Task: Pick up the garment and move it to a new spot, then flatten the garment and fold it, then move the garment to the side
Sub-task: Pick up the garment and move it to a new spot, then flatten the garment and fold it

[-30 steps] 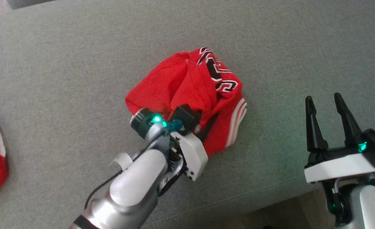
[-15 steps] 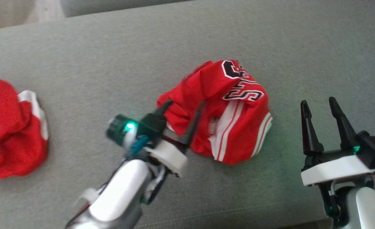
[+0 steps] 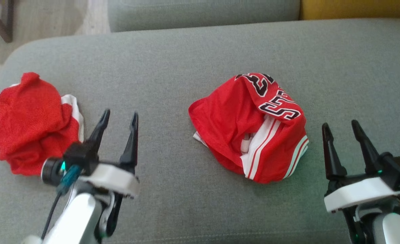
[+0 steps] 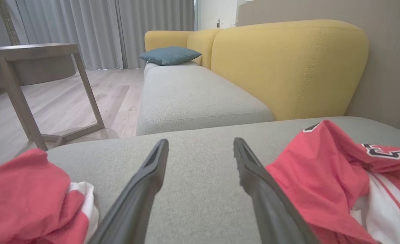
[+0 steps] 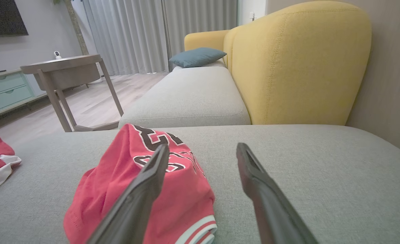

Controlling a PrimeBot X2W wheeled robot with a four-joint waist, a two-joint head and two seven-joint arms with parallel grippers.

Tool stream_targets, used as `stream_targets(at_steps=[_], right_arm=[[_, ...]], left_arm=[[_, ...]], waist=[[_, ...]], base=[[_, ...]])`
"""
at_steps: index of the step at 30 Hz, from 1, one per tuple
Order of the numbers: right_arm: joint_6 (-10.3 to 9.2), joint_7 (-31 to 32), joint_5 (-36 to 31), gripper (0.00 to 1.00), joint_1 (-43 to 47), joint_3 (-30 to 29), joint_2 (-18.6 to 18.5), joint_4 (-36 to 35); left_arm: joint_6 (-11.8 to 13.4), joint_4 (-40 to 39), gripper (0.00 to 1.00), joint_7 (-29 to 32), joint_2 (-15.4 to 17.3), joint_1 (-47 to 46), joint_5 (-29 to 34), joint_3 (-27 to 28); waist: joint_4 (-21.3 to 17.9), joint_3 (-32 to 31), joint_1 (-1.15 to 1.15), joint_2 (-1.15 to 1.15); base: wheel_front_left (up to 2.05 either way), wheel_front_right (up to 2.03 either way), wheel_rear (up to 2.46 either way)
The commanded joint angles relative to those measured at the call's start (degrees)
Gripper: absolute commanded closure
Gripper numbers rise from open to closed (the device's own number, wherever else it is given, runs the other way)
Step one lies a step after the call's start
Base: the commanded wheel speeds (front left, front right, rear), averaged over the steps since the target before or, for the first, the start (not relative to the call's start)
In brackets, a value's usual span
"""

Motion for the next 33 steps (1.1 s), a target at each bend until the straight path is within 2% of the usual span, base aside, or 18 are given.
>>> stream_targets(at_steps=[1, 4, 8, 16, 33], right_arm=[[0.43, 0.57, -0.48, 0.0, -0.43, 1.1, -0.86, -2.37], [0.43, 1.05, -0.55, 0.0, 0.6, 1.12, -0.96, -2.45], [0.43, 1.6, -0.59, 0.0, 2.38, 1.05, -0.89, -2.57], [0.43, 2.5, -0.55, 0.0, 4.78, 0.67, -0.54, -3.88], [0.43, 2.48, -0.57, 0.0, 4.7, 0.81, -0.08, -4.2]], left_arm=[[-1.09, -2.15, 0.0, -0.68, 1.85, -0.71, -0.83, 2.95], [-2.37, -2.54, 0.0, -0.68, 2.87, 1.18, -1.36, 3.93], [-2.64, -2.63, 0.0, -0.68, 3.78, 3.42, -0.88, 3.99], [-2.36, -3.13, 0.0, -0.68, 4.25, 6.54, -0.61, 2.93], [-0.97, -4.16, 0.0, -0.35, 5.21, 6.95, -0.46, 2.78]], waist=[[0.28, -0.94, 0.0, 0.0], [0.18, -2.05, 0.0, 0.0], [-0.06, -3.73, 0.0, 0.0], [-0.29, -5.74, 0.0, 0.0], [-0.2, -5.2, 0.0, 0.0]], base=[[0.0, 0.0, 0.0], [0.0, 0.0, 0.0], [0.0, 0.0, 0.0], [0.0, 0.0, 0.0], [0.0, 0.0, 0.0]])
